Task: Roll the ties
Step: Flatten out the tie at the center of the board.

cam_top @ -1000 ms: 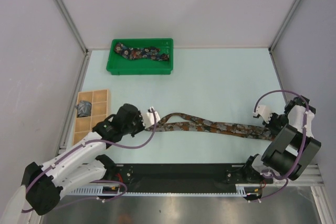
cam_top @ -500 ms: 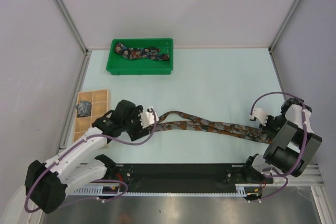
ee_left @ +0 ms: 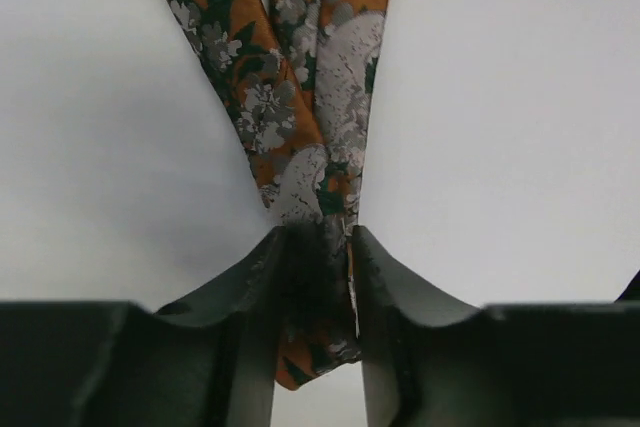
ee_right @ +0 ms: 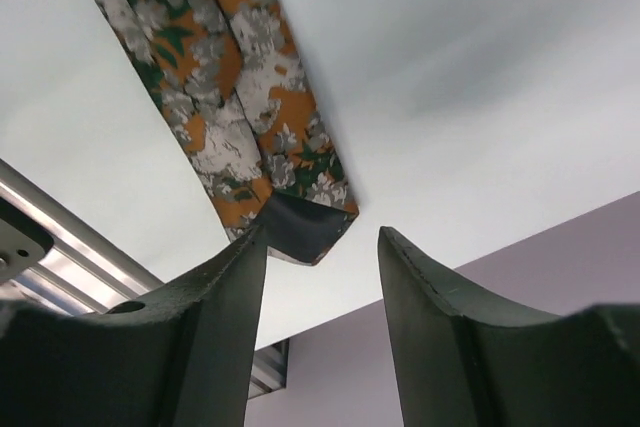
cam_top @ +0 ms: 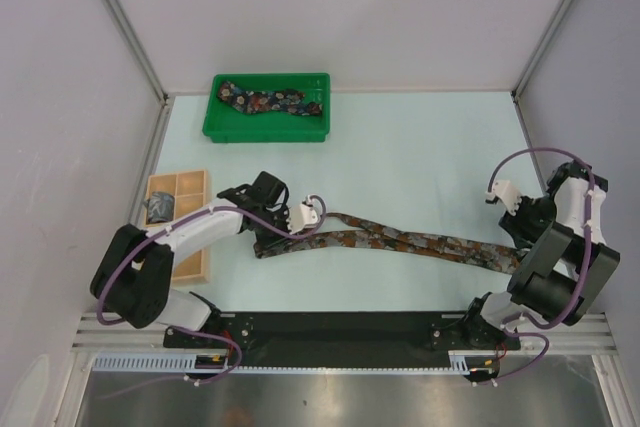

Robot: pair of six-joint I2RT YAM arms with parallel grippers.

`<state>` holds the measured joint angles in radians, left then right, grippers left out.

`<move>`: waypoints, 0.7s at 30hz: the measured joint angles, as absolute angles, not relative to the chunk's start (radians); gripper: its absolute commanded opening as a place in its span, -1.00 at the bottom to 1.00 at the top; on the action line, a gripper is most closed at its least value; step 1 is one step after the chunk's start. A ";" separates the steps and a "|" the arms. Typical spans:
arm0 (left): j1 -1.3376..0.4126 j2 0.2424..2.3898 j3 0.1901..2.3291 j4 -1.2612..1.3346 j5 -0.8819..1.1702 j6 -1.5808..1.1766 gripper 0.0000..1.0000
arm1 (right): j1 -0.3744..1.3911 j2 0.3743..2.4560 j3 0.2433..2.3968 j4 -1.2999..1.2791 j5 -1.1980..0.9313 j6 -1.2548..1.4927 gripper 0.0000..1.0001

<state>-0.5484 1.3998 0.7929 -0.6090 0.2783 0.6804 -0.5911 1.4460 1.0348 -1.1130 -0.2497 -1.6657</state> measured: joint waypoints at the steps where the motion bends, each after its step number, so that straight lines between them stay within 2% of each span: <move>1: -0.548 1.414 0.794 -0.617 0.279 0.688 -0.61 | -0.584 1.448 1.049 -1.124 -0.259 -1.652 0.03; 4: -0.543 1.411 0.795 -0.646 0.285 0.706 -0.83 | -0.548 1.448 1.082 -1.180 -0.305 -1.596 -0.03; 7: -0.540 1.353 0.795 -0.668 0.276 0.738 -0.94 | -0.510 1.448 1.085 -1.230 -0.342 -1.547 -0.12; 9: -0.540 1.289 0.785 -0.669 0.260 0.770 -0.91 | -0.487 1.448 1.085 -1.253 -0.359 -1.523 -0.14; 14: -0.538 1.161 0.726 -0.670 0.223 0.860 -0.52 | -0.448 1.466 1.072 -1.266 -0.377 -1.452 -0.22; 21: -0.538 1.142 0.619 -0.676 0.177 1.009 -0.21 | -0.448 1.543 1.064 -1.253 -0.373 -1.387 -0.23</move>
